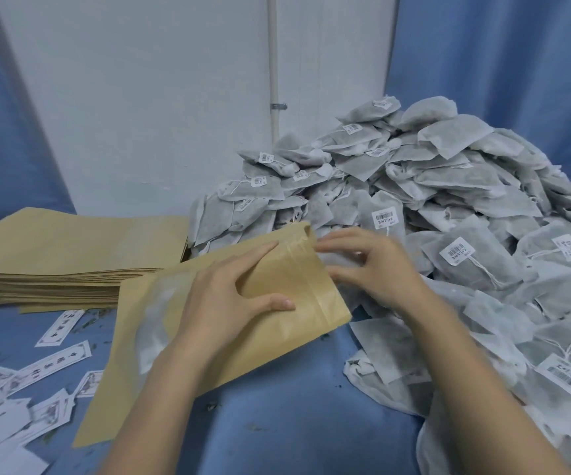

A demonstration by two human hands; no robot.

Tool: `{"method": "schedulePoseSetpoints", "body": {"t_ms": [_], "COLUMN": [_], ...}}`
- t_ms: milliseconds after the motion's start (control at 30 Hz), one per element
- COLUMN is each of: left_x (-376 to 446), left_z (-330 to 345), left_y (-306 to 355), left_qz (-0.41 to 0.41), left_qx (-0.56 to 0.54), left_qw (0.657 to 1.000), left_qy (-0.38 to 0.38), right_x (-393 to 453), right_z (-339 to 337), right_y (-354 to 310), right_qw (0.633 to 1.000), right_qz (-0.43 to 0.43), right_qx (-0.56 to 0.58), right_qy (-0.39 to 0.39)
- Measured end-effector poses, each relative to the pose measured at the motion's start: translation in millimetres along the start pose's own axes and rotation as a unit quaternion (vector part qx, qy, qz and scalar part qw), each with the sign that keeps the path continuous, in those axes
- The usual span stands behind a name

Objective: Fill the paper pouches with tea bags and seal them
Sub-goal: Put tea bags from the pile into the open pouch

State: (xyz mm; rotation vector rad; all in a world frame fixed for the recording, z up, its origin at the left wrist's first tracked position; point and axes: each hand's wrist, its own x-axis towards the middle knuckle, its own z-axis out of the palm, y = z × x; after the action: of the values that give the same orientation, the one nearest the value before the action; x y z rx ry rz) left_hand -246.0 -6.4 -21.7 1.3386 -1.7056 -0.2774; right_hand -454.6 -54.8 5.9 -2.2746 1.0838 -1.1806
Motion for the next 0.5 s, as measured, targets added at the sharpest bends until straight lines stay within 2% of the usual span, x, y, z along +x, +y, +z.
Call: {"method": "schedulePoseSetpoints", "body": {"t_ms": [67, 133, 233, 300, 400, 500], "left_x": [-1, -3, -6, -6, -5, -3], "left_z": [5, 11, 16, 15, 12, 5], "left_y": [7, 14, 23, 26, 36, 53], "left_qz": [0.024, 0.044, 0.065, 0.077, 0.1, 0.149], "left_qx": [-0.001, 0.008, 0.003, 0.002, 0.02, 0.062], "left_qw": [1.0, 0.999, 0.997, 0.996, 0.993, 0.984], "left_qy": [-0.011, -0.026, -0.043, -0.044, -0.067, -0.081], "right_x": [1, 0, -2, -5, -9, -12], "right_z": [10, 15, 11, 5, -1, -9], "right_y": [-2, -4, -5, -10, -18, -29], "right_qw": [1.0, 0.997, 0.992, 0.984, 0.959, 0.953], "right_qz": [-0.001, 0.037, 0.098, 0.092, 0.141, 0.182], "right_qx": [-0.016, -0.052, -0.004, -0.006, -0.006, -0.04], "right_qy": [-0.026, -0.053, -0.08, -0.151, -0.245, -0.239]}}
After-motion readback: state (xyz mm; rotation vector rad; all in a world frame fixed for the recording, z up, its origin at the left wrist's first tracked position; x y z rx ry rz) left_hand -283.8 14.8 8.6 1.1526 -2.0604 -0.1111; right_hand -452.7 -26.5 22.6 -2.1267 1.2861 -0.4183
